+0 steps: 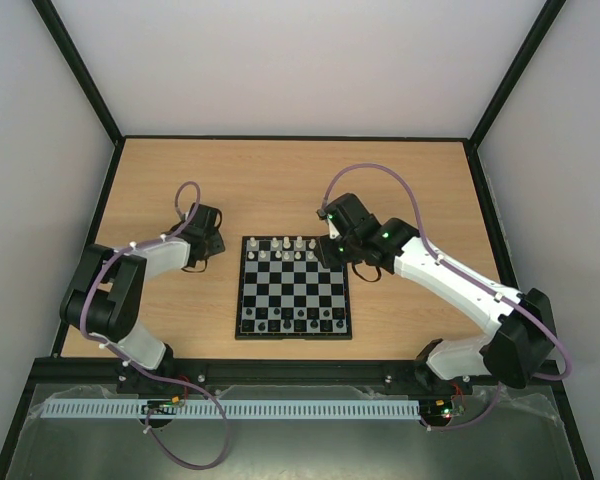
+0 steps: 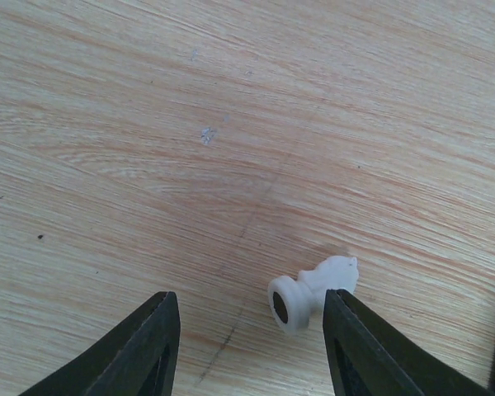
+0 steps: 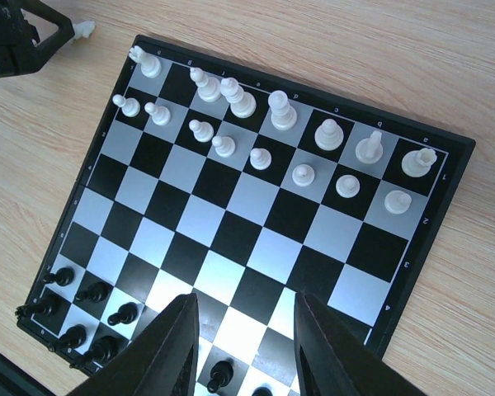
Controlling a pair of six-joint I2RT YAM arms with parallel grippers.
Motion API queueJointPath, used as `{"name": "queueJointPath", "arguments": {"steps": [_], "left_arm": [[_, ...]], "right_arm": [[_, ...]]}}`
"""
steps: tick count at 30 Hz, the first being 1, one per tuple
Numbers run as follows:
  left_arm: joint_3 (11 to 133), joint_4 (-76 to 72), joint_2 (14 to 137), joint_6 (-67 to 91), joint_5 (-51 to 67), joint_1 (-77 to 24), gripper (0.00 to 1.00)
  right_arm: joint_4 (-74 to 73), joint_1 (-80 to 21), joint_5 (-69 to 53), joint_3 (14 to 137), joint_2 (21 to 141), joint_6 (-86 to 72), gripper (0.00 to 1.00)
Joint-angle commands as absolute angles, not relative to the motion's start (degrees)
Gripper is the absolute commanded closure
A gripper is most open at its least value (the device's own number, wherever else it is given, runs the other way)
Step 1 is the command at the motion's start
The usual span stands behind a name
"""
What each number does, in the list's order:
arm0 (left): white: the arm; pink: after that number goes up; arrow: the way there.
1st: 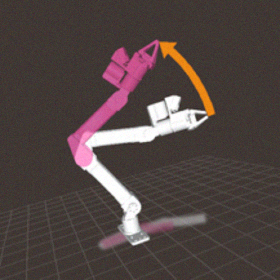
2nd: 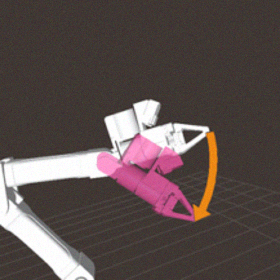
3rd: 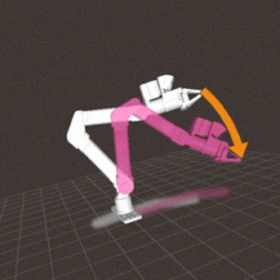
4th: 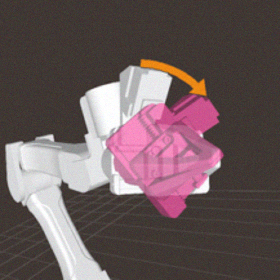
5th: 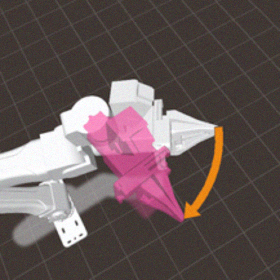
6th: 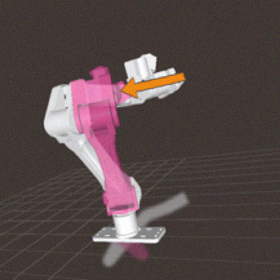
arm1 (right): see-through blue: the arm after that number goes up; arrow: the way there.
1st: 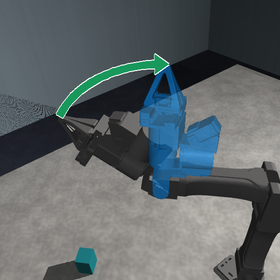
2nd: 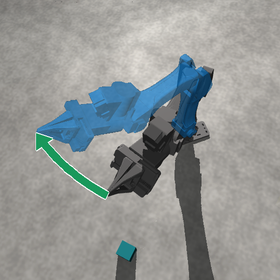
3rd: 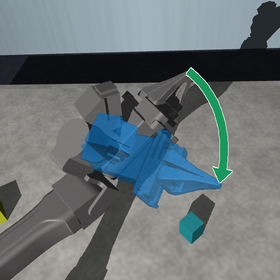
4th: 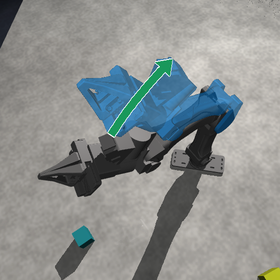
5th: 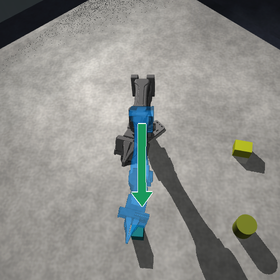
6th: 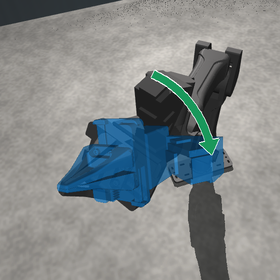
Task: Set up the chess pieces on the board
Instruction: Pick up the chess piece at the center of the board.
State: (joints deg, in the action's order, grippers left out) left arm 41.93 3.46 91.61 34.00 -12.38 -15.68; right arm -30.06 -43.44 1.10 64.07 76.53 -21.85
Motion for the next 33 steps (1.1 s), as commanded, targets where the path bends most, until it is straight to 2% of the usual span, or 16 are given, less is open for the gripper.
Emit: {"name": "queueJointPath", "arguments": {"steps": [1, 6, 12, 24, 33], "left_arm": [[41.5, 2.0, 92.7, 33.3, -12.4, -15.4, 0.51], [42.2, 1.7, 94.4, 33.5, -11.7, -15.4, 0.55], [43.3, 2.5, 96.2, 34.0, -12.7, -15.4, 0.66], [44.3, 4.4, 95.0, 34.1, -13.9, -15.4, 0.69], [45.1, 4.7, 95.7, 34.0, -14.1, -15.4, 0.80]], "right_arm": [[-30.8, -43.1, 1.4, 63.4, 77.0, -21.4, 0.67], [-30.6, -43.2, 1.7, 63.2, 77.1, -21.4, 0.67], [-30.6, -43.1, 1.8, 63.1, 77.0, -21.4, 0.68], [-30.4, -43.2, 2.0, 62.9, 77.0, -21.4, 0.68], [-30.6, -43.1, 2.2, 62.8, 76.8, -21.4, 0.68]]}}
